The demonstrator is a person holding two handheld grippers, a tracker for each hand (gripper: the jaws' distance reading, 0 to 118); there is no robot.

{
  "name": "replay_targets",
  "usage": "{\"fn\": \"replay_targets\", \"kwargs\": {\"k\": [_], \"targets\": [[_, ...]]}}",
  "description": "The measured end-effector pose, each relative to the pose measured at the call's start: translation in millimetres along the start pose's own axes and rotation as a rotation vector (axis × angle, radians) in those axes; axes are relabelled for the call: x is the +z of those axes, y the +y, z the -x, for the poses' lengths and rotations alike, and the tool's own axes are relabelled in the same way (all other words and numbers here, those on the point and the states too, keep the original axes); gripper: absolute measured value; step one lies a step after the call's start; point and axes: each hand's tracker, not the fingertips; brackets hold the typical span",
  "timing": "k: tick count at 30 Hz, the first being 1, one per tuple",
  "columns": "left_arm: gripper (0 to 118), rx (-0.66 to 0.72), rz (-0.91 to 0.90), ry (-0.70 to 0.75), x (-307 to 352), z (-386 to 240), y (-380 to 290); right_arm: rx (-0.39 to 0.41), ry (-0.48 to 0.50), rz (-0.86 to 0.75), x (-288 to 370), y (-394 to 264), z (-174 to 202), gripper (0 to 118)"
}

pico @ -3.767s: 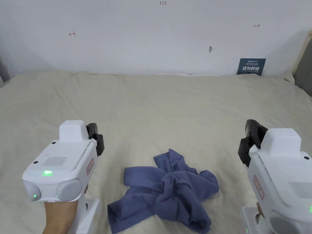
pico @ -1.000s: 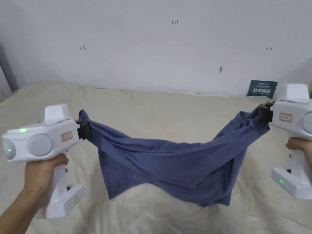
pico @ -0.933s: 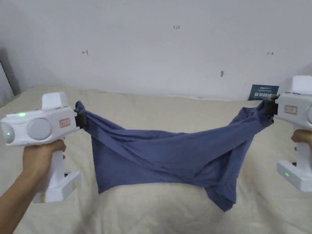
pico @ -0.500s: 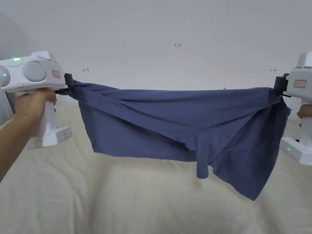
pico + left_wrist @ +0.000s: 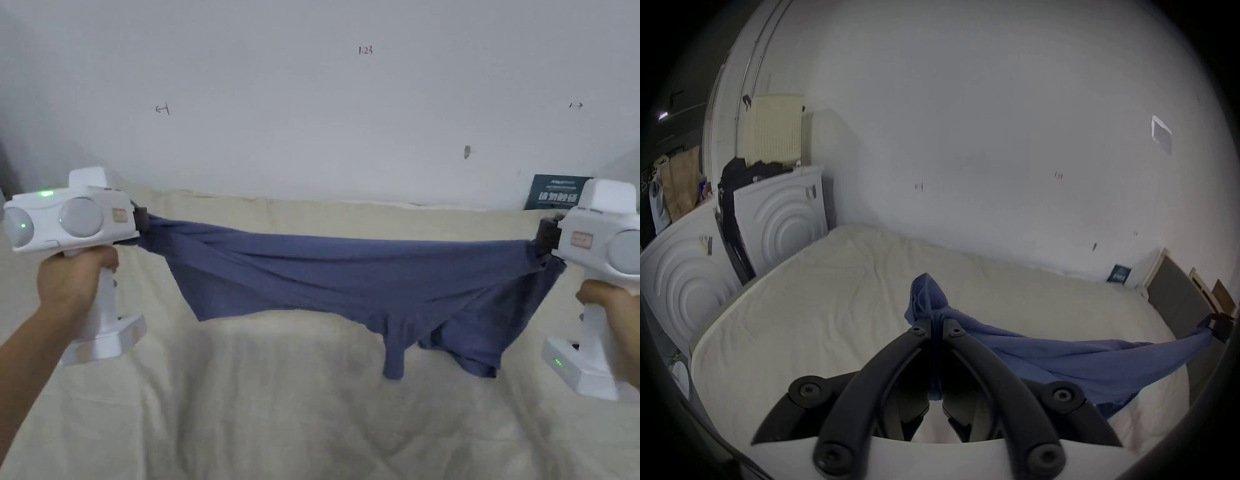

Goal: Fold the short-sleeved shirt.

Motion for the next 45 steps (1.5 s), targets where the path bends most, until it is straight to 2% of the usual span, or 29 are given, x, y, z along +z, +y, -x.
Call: {"fn": "replay_targets", "kwargs": {"k": [2,9,18,23,25,28,32,39,40,41,43,44,45], "targets": [[5,0.003,0.040,0.007,-6,8,-28,-0.019,0.003,0.040,-4,-28,-3,7],[5,-0.013,0.183,0.014,15,36,-134,0.003,0.002,0.162,27,-130,-10,7],[5,-0.024,0.326,0.046,100,68,-253,-0.019,0.003,0.260,112,-239,-35,7],[5,-0.022,0.389,0.058,139,93,-311,-0.043,-0.024,0.309,158,-287,-47,7],[5,-0.025,0.426,0.073,156,98,-334,-0.029,-0.040,0.344,172,-308,-50,7],[5,-0.037,0.472,0.082,170,103,-359,-0.007,-0.050,0.419,182,-336,-54,7],[5,-0.048,0.508,0.105,167,105,-374,-0.032,-0.061,0.528,172,-371,-64,7],[8,-0.095,0.510,0.133,159,97,-372,-0.080,-0.068,0.534,176,-367,-57,9],[19,-0.099,0.506,0.136,162,96,-370,-0.076,-0.065,0.524,178,-361,-56,18],[36,-0.100,0.501,0.143,164,94,-366,-0.061,-0.066,0.505,181,-353,-53,35],[92,-0.084,0.470,0.123,169,87,-347,-0.010,-0.055,0.437,187,-330,-46,76],[107,-0.073,0.427,0.093,175,80,-337,0.004,-0.048,0.395,191,-318,-43,87],[113,-0.071,0.363,0.069,182,72,-323,0.028,-0.054,0.344,195,-303,-38,95]]}}
